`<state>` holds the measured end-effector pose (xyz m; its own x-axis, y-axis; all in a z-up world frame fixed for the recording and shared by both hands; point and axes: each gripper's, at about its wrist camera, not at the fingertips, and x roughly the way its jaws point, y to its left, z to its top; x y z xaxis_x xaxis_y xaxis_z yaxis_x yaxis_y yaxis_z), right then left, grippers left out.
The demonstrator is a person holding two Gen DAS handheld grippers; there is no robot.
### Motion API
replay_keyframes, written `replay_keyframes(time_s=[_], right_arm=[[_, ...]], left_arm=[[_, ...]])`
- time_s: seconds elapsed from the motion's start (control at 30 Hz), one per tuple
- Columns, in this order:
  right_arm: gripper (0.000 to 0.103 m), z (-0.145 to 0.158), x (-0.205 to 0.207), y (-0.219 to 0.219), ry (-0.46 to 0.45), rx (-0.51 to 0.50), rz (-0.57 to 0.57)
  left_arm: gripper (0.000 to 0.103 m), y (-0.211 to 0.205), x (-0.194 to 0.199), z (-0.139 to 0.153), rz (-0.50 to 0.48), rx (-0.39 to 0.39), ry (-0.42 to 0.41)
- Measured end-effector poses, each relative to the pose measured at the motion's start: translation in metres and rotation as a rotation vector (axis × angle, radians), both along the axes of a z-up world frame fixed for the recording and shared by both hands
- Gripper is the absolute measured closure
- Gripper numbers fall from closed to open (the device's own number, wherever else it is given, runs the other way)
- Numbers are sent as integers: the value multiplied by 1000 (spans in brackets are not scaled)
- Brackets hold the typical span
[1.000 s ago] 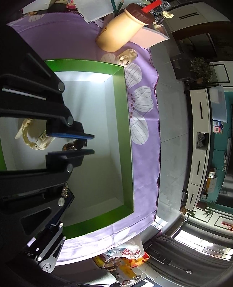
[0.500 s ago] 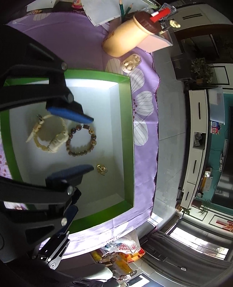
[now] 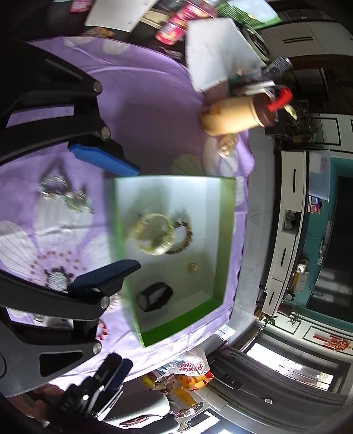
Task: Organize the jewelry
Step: 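Open both tools to release the brooch and bead bracelet into the box, then move the right tool to the small silver ring while the left tool reaches the green glass bracelet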
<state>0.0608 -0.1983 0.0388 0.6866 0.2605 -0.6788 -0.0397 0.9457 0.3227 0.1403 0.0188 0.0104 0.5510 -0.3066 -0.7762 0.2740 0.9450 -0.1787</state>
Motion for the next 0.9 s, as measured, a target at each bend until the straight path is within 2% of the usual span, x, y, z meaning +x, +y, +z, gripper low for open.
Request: replay_keyframes(time_s=[0.13,0.3,0.47,0.67,0.9], right_arm=[[59,-9,-35,0,19,-11,-2],[59,-25,-74,8,51,-6,26],[59,-54,-99,23,101,-1,52],[59,-86,-101,36,152,-65,23],[62,-95,-88,46,132,-173,0]], left_arm=[[37,27,-31,-21,34,-14,41],[37,57,-66,-51,84,-71,105],[37,68,-94,-68,119,-80,118],[37,63,-106,-73,106,-42,112],[37,60,-103,-74,96,-30,99]])
